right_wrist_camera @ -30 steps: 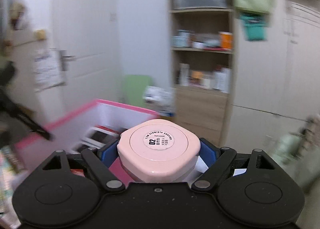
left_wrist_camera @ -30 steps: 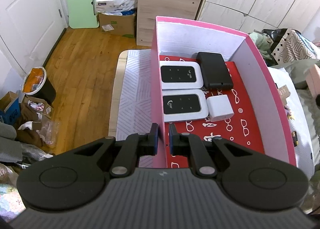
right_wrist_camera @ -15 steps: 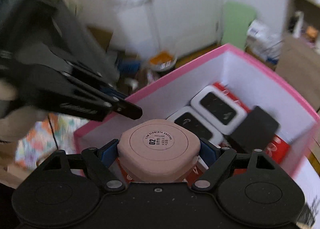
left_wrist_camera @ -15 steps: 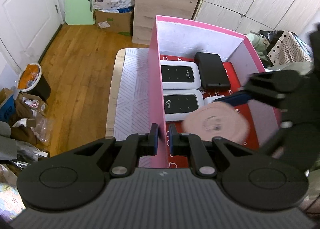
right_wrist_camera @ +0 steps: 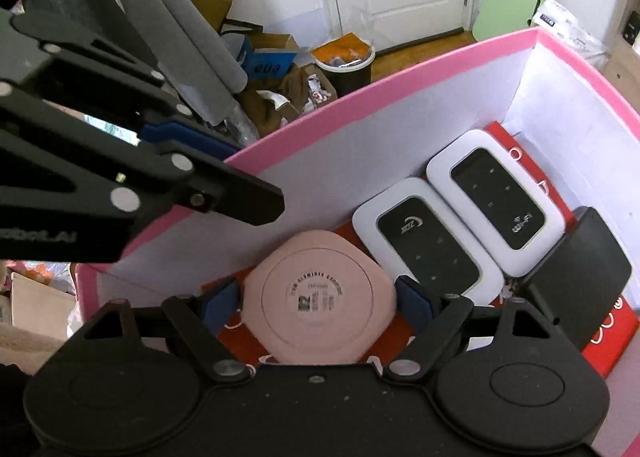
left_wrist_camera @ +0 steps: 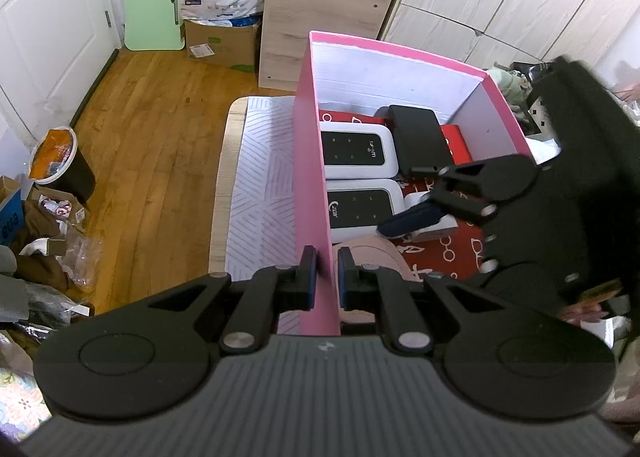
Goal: Organize rigid objects
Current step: 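Lower the pink case into the box beside the routers, release, then move the open right tool back to the cream plastic holder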
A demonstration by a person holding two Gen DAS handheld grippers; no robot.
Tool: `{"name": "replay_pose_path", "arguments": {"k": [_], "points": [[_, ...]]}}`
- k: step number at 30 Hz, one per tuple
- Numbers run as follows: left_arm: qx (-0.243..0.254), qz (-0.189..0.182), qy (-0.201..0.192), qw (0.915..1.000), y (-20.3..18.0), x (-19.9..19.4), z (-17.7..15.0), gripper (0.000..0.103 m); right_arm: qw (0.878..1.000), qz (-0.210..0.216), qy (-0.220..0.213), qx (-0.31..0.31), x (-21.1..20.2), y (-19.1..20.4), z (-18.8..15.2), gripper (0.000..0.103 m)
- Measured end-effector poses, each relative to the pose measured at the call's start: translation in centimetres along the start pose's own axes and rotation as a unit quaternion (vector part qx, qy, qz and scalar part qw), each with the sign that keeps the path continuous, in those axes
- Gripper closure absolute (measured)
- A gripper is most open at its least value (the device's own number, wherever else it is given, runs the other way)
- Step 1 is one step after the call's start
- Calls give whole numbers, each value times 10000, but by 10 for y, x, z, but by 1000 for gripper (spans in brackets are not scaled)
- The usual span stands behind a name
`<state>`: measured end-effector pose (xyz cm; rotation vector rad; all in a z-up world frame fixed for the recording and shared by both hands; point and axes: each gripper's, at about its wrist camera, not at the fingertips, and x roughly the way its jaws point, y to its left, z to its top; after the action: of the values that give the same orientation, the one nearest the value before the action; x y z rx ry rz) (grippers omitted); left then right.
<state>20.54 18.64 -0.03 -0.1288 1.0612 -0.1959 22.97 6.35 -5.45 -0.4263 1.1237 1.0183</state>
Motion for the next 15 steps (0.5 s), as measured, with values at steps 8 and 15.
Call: {"name": "replay_pose_path", "arguments": {"k": [8, 15], "points": [[6, 13, -11, 10000, 0, 0, 0, 93, 9925, -88, -1214, 153, -78, -4, -30, 15], [11, 88, -63, 9999, -3, -1, -2, 93, 9760, -541, -2050, 489, -131, -11, -66, 15]]}}
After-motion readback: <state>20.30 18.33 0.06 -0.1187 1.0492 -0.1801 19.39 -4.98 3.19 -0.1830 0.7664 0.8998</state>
